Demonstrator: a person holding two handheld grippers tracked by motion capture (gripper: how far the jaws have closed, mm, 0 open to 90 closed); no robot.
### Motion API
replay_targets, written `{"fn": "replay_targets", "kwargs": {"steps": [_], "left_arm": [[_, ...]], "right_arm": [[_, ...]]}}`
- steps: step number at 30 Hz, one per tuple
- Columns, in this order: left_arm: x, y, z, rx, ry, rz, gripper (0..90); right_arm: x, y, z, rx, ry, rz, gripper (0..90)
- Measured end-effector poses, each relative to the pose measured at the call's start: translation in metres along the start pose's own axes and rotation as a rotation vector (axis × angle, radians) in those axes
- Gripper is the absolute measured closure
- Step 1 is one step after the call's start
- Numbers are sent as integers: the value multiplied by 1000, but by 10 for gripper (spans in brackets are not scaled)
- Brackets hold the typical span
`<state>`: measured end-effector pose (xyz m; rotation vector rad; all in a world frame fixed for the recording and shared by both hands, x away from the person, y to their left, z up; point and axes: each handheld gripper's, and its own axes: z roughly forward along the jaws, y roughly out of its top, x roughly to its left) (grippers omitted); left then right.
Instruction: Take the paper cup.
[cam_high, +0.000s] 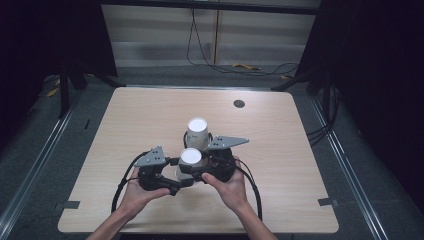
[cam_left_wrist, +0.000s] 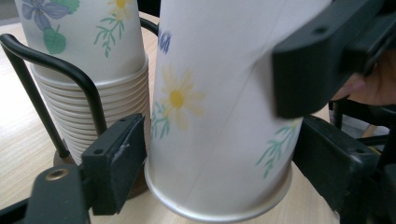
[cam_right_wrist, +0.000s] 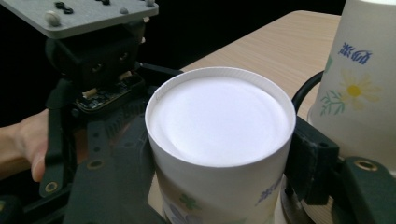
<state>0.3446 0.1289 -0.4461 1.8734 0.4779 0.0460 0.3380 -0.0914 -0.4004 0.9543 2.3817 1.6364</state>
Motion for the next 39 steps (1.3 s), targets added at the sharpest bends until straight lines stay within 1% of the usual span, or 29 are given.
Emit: {"fn": "replay_targets", "kwargs": {"steps": [2,4,7,8,11,12,14,15,17,21,23,27,29,31,34,36,37,39], "left_arm": [[1,0,-1,-11,-4,-9,202],[2,-1,-1,-9,-6,-14,202],[2,-3,0,-20,-1,-25,197],[3,-3,0,-14,-1,-30,188],[3,-3,-1,-32,-10,-42,172],[2,-3,0,-31,-17,-42,172],[0,-2,1,-39,-15,-38,176],[0,-2,2,-33,-6,-31,176],[0,-2,2,-37,-13,-32,184],[1,-3,2,-21,-10,-21,210],[1,-4,2,-30,-8,-21,216],[0,-4,1,-58,-2,-23,213],[0,-4,1,-57,2,-11,216],[0,-4,0,-58,-3,-9,228],[0,-4,-1,-55,-3,-9,245],[0,-4,0,-57,-11,-9,249],[0,-4,0,-49,-11,-6,249],[-1,-4,0,-43,-24,-9,249]], "right_arm": [[1,1,1,-2,4,-1,347],[1,1,1,-4,5,0,348],[1,0,3,-10,5,2,348],[1,0,3,-16,3,0,348],[3,1,2,-17,7,7,347],[3,1,1,-20,7,5,348],[4,2,0,-29,15,12,348],[4,2,0,-31,14,9,348],[4,3,0,-25,16,4,347],[3,1,0,-19,23,13,344],[2,1,1,-15,26,17,342],[1,3,0,-24,32,14,337],[0,3,0,-28,34,12,336],[1,3,0,-29,33,15,329],[1,3,0,-27,30,12,316],[1,3,1,-26,19,6,274],[1,3,1,-26,9,5,259],[0,3,1,-21,14,11,241]]}}
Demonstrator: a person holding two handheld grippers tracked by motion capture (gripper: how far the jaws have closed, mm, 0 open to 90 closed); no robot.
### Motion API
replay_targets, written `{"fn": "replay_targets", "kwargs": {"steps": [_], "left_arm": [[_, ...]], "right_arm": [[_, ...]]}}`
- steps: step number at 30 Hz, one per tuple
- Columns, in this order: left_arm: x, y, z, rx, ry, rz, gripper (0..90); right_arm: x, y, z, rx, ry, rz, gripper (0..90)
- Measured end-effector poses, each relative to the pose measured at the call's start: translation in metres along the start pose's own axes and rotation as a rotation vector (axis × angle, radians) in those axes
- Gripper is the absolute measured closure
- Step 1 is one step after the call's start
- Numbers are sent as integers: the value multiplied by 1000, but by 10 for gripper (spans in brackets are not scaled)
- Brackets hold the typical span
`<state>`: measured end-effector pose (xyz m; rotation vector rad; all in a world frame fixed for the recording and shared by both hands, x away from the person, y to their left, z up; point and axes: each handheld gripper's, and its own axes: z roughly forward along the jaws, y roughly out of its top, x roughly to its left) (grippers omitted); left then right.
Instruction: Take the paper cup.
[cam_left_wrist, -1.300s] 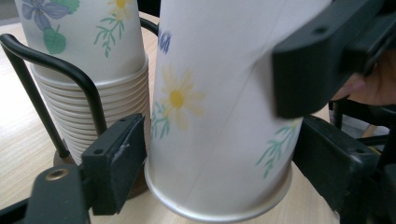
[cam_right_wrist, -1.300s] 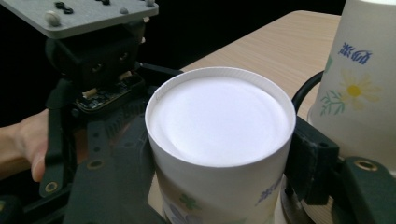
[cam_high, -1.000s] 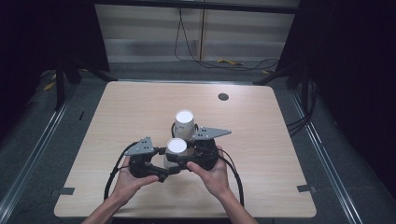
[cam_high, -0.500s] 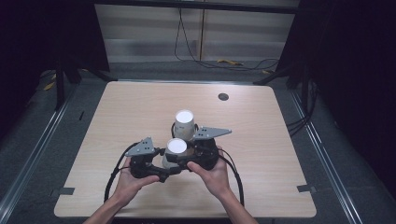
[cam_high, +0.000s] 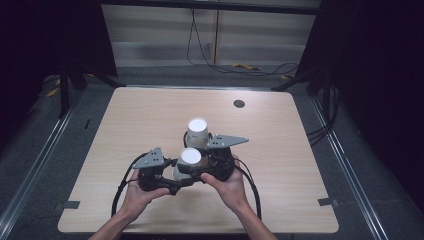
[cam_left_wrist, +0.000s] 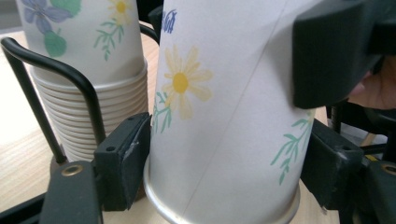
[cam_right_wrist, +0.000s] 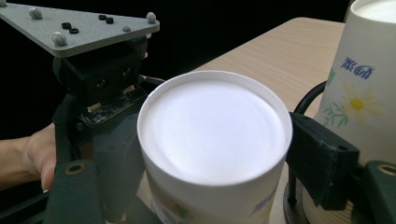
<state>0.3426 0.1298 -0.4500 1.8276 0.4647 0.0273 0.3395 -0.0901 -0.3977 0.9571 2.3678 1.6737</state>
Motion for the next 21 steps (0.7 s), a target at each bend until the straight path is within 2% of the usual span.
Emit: {"fn": "replay_targets", "kwargs": {"steps": [7,11,21], "left_arm": [[3,-1,-1,34,-3,-15,246],[6,-2,-2,44,-8,-35,246],[9,-2,-8,59,-7,-48,247]], "right_arm": [[-2,1,-1,-3,6,9,219],[-3,1,-3,-5,8,20,211],[-6,4,-14,-27,1,25,213]]}}
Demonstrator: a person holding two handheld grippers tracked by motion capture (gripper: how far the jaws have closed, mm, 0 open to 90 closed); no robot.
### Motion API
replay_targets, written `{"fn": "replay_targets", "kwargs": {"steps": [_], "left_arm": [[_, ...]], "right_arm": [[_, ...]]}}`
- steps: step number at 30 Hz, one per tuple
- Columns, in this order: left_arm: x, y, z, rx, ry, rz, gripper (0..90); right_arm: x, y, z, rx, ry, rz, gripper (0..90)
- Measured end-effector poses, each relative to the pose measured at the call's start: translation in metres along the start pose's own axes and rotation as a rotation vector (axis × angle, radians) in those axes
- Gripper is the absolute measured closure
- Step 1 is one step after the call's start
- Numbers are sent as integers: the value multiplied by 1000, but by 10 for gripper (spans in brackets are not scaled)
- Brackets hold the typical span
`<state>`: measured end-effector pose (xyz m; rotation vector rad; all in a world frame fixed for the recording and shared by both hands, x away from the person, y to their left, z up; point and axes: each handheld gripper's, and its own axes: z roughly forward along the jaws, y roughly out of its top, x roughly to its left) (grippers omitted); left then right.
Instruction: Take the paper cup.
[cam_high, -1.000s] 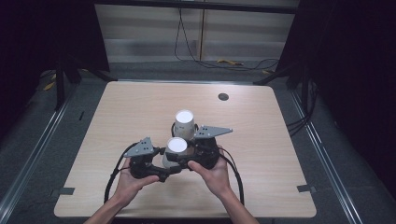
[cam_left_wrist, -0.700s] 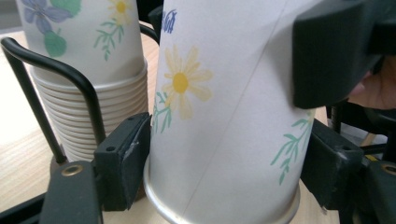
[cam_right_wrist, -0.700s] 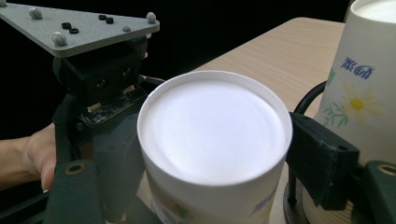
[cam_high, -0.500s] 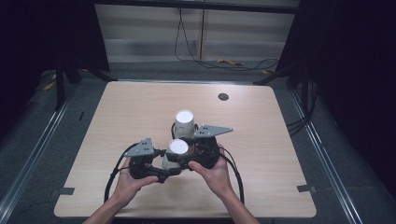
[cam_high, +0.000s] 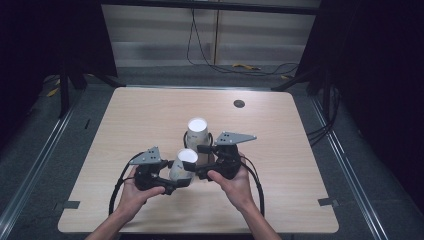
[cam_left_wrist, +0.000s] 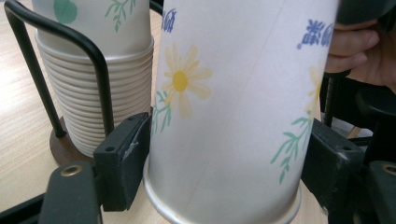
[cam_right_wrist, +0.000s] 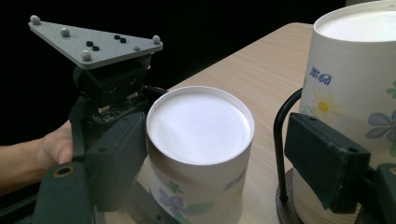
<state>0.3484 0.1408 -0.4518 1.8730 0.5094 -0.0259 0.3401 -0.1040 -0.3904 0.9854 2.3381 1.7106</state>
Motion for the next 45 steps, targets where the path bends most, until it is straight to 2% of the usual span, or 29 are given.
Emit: {"fn": "replay_targets", "kwargs": {"steps": [5,9,17,19,21,26,28,29,30,33,37,40,45], "left_arm": [[3,1,-2,3,2,-8,248],[7,0,-5,27,7,-18,251],[8,2,-12,62,-5,-5,258],[9,3,-14,57,-11,-9,261],[10,4,-17,64,-16,-20,263],[10,5,-18,113,-1,33,261],[10,7,-17,149,23,49,260],[11,6,-17,154,17,39,260],[12,6,-16,160,4,39,260],[12,8,-14,202,6,66,260],[11,14,-12,212,-8,77,260],[12,19,-13,239,-9,98,261],[12,23,-10,275,-16,108,263]], "right_arm": [[1,0,0,7,19,-7,220],[0,1,-4,7,22,-6,225],[-2,-1,-15,31,26,-23,233],[-3,-3,-18,35,43,-29,218],[-5,-4,-19,45,42,-29,167],[-8,-10,-21,89,46,-38,154],[-10,-13,-22,104,47,-33,171],[-11,-15,-23,107,48,-35,196],[-12,-17,-24,112,49,-31,184],[-15,-19,-26,127,36,-29,184],[-17,-19,-28,150,36,-38,226],[-18,-18,-29,179,40,-48,240],[-21,-19,-29,201,48,-48,248]]}}
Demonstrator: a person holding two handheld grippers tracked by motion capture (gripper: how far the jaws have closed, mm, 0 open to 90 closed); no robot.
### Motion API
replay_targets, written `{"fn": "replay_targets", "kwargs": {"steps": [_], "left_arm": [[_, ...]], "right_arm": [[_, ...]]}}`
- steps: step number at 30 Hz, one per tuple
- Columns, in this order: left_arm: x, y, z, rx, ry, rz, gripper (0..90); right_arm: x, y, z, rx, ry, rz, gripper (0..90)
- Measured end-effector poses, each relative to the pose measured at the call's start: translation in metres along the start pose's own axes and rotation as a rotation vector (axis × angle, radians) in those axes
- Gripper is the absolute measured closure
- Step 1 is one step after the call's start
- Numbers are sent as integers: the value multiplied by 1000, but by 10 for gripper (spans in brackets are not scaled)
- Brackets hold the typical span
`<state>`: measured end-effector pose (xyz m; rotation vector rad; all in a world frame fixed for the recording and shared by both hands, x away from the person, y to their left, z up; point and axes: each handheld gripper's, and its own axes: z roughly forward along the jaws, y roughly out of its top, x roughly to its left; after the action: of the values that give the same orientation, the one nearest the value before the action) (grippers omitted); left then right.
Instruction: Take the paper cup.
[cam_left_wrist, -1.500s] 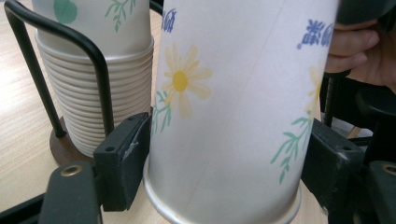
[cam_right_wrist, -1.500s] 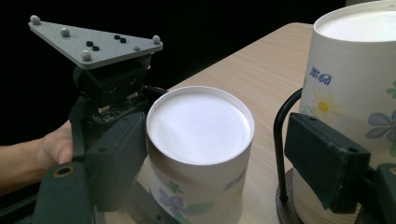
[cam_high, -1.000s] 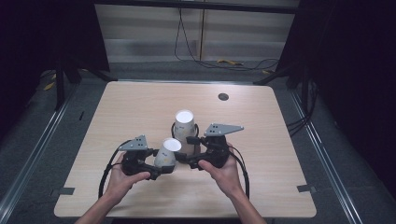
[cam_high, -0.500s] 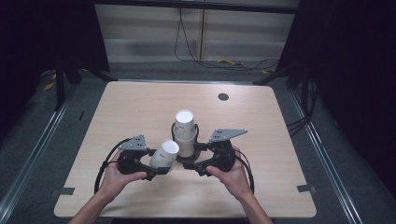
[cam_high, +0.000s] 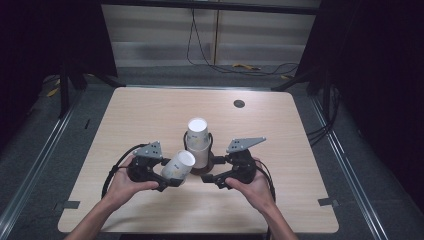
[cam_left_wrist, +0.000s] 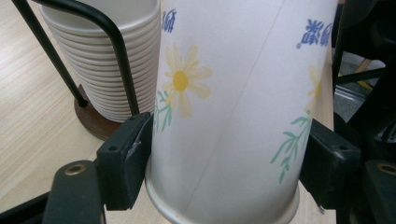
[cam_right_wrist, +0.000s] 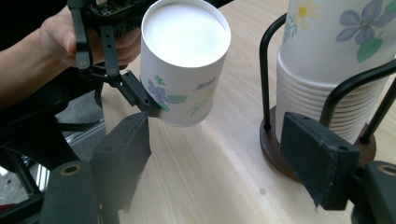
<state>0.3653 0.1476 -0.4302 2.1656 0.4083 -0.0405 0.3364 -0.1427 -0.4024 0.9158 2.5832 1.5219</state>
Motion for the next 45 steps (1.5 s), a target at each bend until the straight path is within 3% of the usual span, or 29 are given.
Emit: {"fn": "replay_targets", "kwargs": {"steps": [8,18,22,24,30,35,40,45], "left_arm": [[0,4,6,67,2,29,263],[0,3,11,138,2,49,266],[2,4,12,154,-4,57,266],[1,4,13,177,-4,77,266],[-2,4,19,232,-4,90,268],[-3,2,21,271,1,100,268],[-4,3,22,282,-16,85,268],[-5,5,24,317,-13,99,274]], "right_arm": [[-1,-1,7,54,16,-20,210],[0,1,13,118,-25,-34,137],[1,-1,21,175,-27,-30,159],[2,-2,23,197,-13,-32,201],[3,1,26,248,-9,-31,202],[-1,0,30,304,32,-30,250],[-2,0,34,352,43,-31,203],[-3,0,37,382,61,-31,171]]}}
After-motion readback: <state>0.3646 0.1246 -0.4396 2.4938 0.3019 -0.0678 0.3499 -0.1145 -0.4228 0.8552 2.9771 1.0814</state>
